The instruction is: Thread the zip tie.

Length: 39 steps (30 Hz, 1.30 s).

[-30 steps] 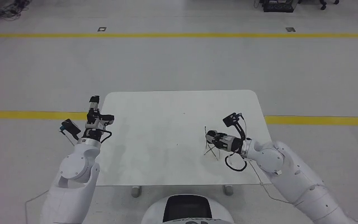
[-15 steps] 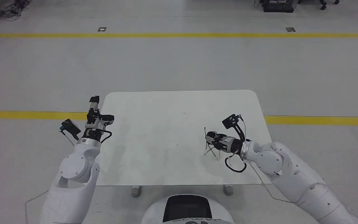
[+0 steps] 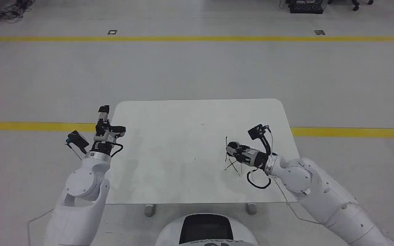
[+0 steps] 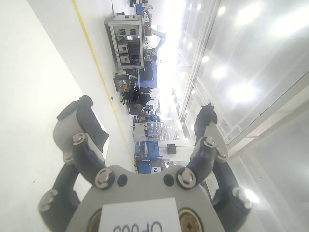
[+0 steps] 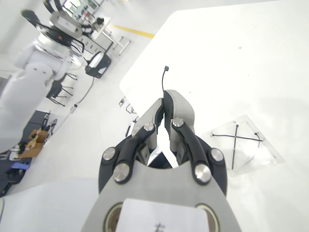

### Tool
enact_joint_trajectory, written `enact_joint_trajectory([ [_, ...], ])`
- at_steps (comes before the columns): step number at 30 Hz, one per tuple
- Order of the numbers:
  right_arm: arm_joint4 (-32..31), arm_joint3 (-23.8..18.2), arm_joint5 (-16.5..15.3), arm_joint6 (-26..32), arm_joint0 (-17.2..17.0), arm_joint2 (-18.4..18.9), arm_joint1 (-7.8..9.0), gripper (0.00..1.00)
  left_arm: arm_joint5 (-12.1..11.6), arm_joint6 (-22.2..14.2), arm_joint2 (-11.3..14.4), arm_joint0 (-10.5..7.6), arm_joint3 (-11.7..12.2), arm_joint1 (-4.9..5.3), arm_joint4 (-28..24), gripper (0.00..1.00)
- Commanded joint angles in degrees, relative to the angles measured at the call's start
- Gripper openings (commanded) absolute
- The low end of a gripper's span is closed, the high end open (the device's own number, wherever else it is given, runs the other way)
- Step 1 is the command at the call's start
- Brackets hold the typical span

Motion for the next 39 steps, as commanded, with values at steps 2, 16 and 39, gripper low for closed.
enact_joint_trajectory([
  [2, 0.91, -0.9, 0.0, -4.0, -1.22, 0.16, 0.21, 0.0, 0.0, 0.0, 0.0, 0.0, 0.0, 0.0, 0.0, 1.0],
  [16, 0.1, -2.72, 0.0, -9.67, -1.55, -0.11, 0.84, 0.0, 0.0, 0.0, 0.0, 0.0, 0.0, 0.0, 0.0, 1.0],
  [39, 4.08, -5.15, 0.0, -16.4, -7.56, 0.36, 1.17, 0.0, -4.07, 0.63, 12.81, 2.38, -3.15, -0.95, 16.35, 1.0],
])
